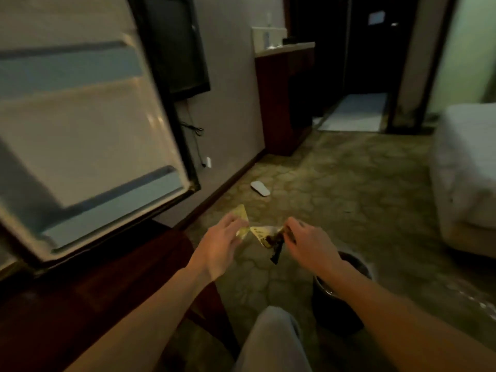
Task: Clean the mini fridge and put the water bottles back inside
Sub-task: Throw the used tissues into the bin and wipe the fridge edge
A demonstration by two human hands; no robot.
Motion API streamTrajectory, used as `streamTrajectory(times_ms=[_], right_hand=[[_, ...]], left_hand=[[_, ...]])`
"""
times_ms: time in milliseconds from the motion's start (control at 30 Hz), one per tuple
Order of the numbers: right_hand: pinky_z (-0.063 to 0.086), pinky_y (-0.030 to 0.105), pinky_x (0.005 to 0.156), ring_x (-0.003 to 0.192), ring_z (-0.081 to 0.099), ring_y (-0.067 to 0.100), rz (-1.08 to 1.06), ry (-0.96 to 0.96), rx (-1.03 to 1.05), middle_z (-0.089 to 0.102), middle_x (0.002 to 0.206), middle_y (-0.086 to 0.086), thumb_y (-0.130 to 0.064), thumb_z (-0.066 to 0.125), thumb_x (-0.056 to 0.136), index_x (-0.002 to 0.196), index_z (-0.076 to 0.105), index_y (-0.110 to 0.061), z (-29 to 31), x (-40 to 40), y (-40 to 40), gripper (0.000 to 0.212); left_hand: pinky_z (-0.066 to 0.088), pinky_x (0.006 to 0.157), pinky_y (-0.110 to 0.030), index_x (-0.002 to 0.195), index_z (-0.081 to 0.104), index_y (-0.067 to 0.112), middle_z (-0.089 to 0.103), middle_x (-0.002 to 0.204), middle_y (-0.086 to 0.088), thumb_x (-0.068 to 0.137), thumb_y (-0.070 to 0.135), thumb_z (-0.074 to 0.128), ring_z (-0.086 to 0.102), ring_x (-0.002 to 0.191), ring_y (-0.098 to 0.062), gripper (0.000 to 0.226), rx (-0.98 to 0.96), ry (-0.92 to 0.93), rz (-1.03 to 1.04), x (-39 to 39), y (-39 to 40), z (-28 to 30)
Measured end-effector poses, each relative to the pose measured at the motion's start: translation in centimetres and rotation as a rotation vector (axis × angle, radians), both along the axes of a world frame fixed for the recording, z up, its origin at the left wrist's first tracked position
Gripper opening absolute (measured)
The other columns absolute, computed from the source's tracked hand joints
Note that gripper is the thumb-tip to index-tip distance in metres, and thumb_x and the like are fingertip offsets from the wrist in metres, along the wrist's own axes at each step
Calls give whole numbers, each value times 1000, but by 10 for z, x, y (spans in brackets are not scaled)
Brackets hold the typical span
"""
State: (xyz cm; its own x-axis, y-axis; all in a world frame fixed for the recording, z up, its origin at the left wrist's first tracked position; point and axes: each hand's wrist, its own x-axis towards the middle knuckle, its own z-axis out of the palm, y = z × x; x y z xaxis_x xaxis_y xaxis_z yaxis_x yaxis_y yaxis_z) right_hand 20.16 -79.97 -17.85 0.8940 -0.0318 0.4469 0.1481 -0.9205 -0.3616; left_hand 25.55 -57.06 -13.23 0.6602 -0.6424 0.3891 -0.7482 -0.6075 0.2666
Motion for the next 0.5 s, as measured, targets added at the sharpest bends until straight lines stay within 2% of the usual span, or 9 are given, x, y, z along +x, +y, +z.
streamTrajectory(times_ms=[67, 167, 233, 300, 367, 500], right_hand=[[47, 29, 59, 66, 57, 15, -50, 43, 13, 58, 84, -5, -27, 48, 99, 95, 49, -19, -20, -3, -26, 9], [50, 35, 62, 69, 58, 18, -157, 104, 53, 60, 85, -3, -28, 49, 99, 93, 50, -18, -55, -7, -67, 11], [50, 35, 65, 73, 60, 18, -231, 150, 59, 63, 88, -3, -29, 50, 99, 96, 52, -18, -80, -10, -94, 11], [47, 30, 66, 77, 60, 16, -287, 206, 45, 64, 93, -4, -29, 50, 99, 100, 55, -20, -102, -13, -119, 11], [42, 25, 65, 79, 60, 15, -312, 236, 27, 65, 95, -4, -28, 50, 98, 101, 56, -21, -123, -15, -142, 10], [40, 24, 67, 87, 59, 15, -307, 313, -11, 63, 101, -4, -26, 53, 96, 105, 55, -23, -162, -12, -177, 9]], left_hand=[[46, 75, -20, 124, 58, 23, 46, 123, 7, 93, 8, 61, 59, 85, -9, 34, 26, 16, -20, 10, -30, -23], [42, 77, -15, 126, 60, 21, 52, 121, 7, 92, 8, 62, 59, 94, -11, 37, 34, 76, -45, 23, -77, -57], [49, 83, -26, 127, 60, 20, 56, 122, 4, 93, 8, 60, 59, 102, -18, 36, 28, 140, -71, 30, -106, -79], [50, 90, -37, 129, 58, 20, 57, 127, 2, 94, 8, 58, 58, 109, -22, 37, 41, 195, -80, 39, -134, -101], [48, 94, -39, 129, 58, 20, 58, 128, -1, 93, 6, 58, 57, 113, -23, 39, 60, 229, -83, 47, -158, -124], [49, 90, -36, 121, 62, 17, 61, 123, -1, 88, -2, 59, 60, 109, -23, 38, 102, 266, -136, 62, -200, -171]])
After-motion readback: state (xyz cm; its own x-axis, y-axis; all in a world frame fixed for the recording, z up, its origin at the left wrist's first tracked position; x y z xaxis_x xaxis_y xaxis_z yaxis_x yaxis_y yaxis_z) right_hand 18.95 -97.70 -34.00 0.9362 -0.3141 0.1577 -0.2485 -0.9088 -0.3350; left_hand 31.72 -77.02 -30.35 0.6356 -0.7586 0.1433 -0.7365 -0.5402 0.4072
